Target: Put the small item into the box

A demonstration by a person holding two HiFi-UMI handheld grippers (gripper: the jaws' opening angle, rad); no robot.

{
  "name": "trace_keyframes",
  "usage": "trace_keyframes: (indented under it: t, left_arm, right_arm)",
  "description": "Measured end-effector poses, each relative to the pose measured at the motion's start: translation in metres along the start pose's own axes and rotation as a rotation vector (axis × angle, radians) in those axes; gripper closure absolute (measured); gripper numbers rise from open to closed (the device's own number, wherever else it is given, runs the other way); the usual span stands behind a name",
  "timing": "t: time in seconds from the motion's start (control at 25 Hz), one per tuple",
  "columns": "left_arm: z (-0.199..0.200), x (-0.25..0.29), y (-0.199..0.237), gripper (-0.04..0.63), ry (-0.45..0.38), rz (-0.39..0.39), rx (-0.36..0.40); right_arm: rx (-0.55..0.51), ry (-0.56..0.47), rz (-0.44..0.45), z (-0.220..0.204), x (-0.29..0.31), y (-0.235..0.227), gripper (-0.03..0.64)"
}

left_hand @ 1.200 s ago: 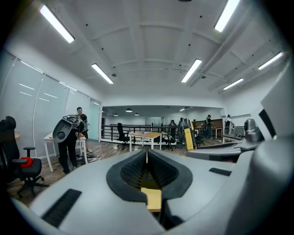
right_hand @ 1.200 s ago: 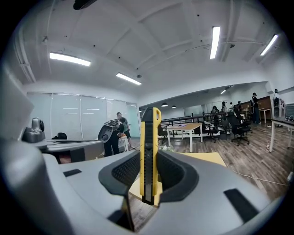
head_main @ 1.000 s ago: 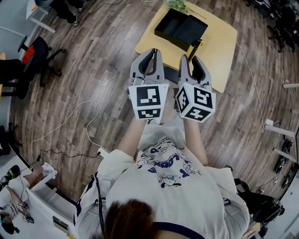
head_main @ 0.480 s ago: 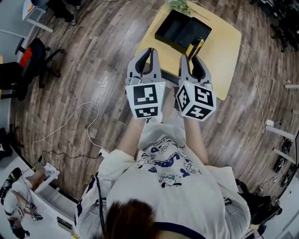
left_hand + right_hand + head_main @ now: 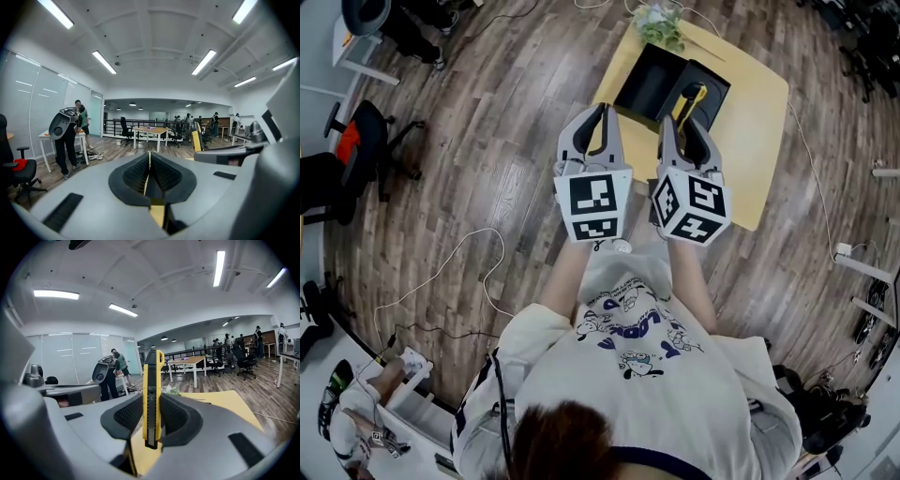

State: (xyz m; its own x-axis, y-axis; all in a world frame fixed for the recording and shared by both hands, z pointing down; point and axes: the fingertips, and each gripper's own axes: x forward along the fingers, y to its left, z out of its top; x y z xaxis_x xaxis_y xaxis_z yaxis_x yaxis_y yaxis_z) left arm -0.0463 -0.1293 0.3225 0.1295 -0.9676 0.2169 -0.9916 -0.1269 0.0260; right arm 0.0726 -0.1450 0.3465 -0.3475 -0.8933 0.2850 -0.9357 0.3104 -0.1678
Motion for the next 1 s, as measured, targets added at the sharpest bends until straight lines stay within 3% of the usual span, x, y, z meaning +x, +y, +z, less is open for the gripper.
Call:
trace_keyframes:
  t: [0.56, 1.0]
  left_arm:
    - [0.016, 0.113, 0.036, 0.572, 0.062, -0.12, 0.016]
    - [-0.003, 0.18, 0.043, 0.572, 0.157, -0.216, 0.015]
  right_arm:
    - [0.063, 0.05, -0.111, 0.019, 0.106, -0.012, 0.488]
    - [0.128, 0.144, -0.205, 0.0, 0.161, -0.035, 0.488]
